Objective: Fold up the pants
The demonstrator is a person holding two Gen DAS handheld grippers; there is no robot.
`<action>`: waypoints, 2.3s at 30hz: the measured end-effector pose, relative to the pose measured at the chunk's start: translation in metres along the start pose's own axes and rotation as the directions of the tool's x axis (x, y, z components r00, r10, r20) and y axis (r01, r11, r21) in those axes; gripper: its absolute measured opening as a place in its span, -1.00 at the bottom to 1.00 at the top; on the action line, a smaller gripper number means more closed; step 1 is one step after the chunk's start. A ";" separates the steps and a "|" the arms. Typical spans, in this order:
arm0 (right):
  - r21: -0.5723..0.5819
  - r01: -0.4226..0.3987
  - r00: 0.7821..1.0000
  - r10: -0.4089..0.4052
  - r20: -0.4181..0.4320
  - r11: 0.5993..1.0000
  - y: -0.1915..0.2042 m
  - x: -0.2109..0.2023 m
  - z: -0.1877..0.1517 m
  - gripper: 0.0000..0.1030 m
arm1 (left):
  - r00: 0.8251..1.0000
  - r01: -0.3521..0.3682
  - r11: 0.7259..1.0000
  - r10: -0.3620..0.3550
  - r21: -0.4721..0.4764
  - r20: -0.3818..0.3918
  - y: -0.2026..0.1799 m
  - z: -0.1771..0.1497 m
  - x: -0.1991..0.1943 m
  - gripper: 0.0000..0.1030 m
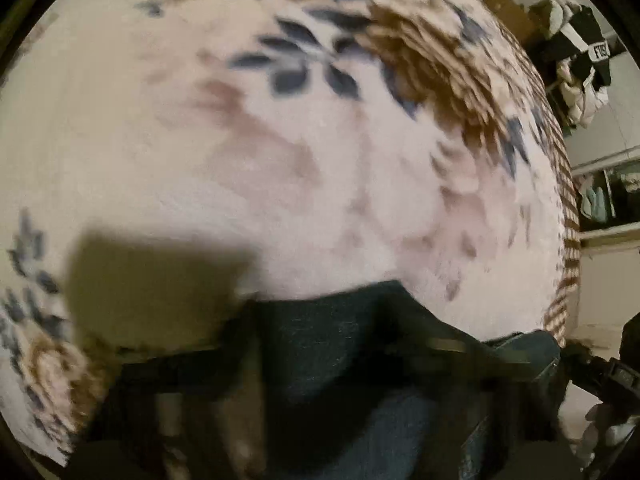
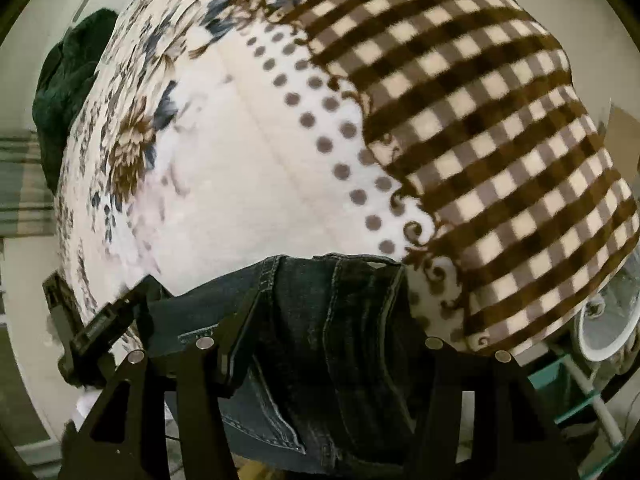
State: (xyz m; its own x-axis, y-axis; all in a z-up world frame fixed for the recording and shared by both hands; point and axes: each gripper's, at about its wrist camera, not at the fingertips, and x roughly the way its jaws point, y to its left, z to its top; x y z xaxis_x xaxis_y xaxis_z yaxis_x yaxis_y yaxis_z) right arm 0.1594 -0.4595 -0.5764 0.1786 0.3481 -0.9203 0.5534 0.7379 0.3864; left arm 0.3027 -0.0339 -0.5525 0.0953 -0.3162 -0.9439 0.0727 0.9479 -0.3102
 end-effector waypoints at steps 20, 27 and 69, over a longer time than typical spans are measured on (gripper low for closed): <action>-0.022 -0.037 0.997 0.038 0.072 0.999 -0.021 -0.043 -0.032 0.93 | 0.956 0.290 0.934 -0.290 -0.210 0.028 0.026 -0.048 -0.041 0.63; 0.143 -0.201 0.980 0.198 0.034 0.969 -0.077 -0.014 -0.087 0.96 | 0.961 0.249 0.938 -0.270 -0.241 -0.058 0.024 -0.105 0.002 0.63; -0.025 -0.451 0.891 0.451 0.057 0.892 0.006 -0.023 -0.085 -0.20 | 0.956 0.281 0.952 -0.267 -0.121 0.118 -0.011 -0.097 -0.084 -0.45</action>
State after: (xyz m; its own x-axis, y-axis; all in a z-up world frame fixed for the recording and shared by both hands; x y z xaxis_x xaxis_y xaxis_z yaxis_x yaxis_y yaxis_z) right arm 0.0896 -0.4134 -0.5480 0.4554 0.6098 -0.6487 0.3931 0.5160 0.7611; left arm 0.1977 -0.0139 -0.4811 0.1887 -0.5602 -0.8066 -0.0238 0.8185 -0.5740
